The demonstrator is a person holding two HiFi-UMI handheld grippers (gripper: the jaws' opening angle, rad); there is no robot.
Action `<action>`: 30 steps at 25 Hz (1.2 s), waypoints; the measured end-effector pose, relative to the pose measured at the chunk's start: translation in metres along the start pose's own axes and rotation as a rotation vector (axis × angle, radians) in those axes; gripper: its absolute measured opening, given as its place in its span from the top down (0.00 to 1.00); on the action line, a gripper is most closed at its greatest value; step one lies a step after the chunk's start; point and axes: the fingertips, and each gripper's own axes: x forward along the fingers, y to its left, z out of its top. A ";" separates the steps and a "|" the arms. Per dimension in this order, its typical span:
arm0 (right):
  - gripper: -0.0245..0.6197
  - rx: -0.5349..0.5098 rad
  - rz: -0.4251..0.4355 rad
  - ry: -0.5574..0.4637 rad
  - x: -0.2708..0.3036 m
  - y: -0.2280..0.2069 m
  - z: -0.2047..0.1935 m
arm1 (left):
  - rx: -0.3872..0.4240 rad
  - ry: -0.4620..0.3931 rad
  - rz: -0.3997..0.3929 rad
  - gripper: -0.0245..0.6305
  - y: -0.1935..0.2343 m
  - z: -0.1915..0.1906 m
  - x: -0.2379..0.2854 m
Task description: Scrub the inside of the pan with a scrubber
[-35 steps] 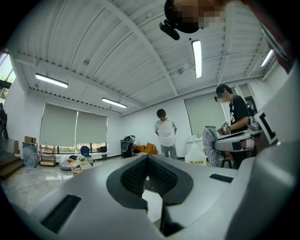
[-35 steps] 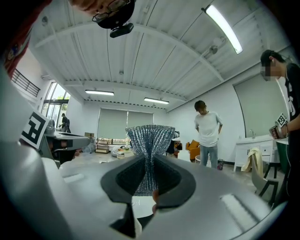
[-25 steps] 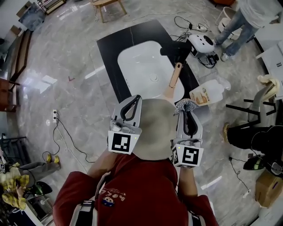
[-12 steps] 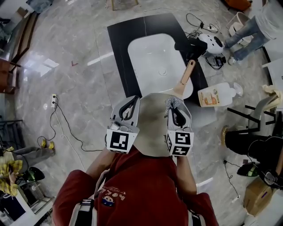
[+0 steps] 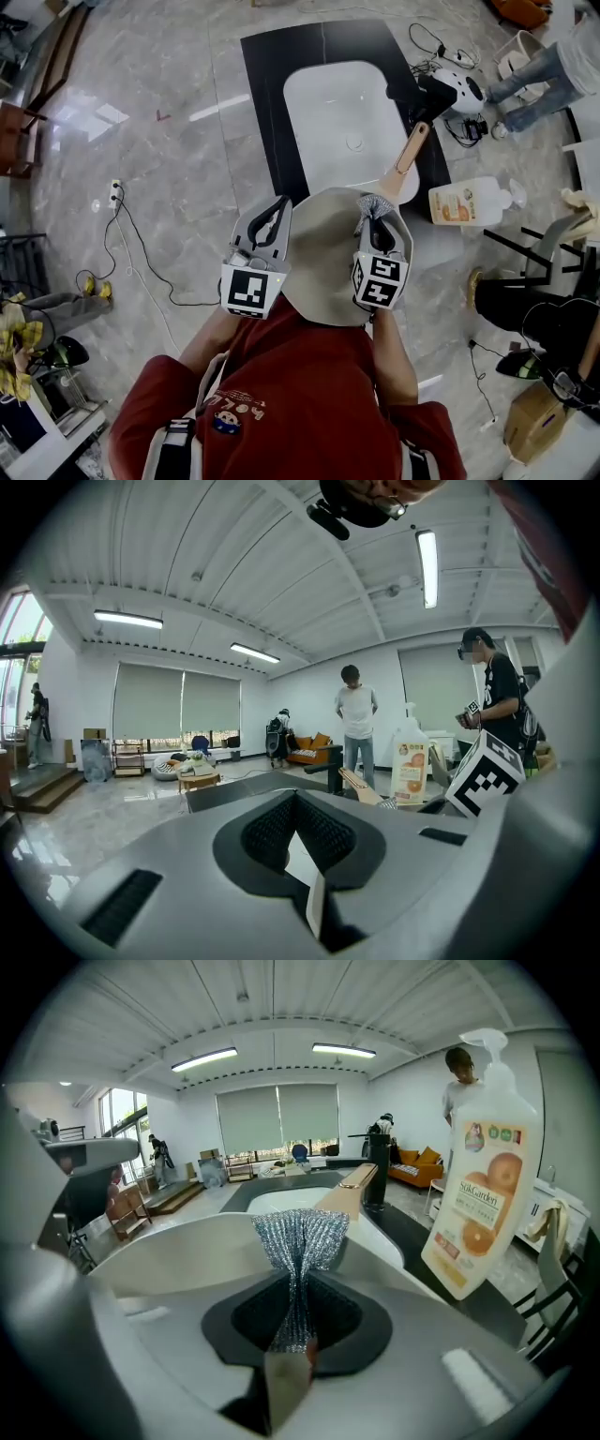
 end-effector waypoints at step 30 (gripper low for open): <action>0.85 -0.147 0.423 -0.028 0.018 0.107 0.005 | -0.050 0.134 0.034 0.95 0.010 -0.068 -0.043</action>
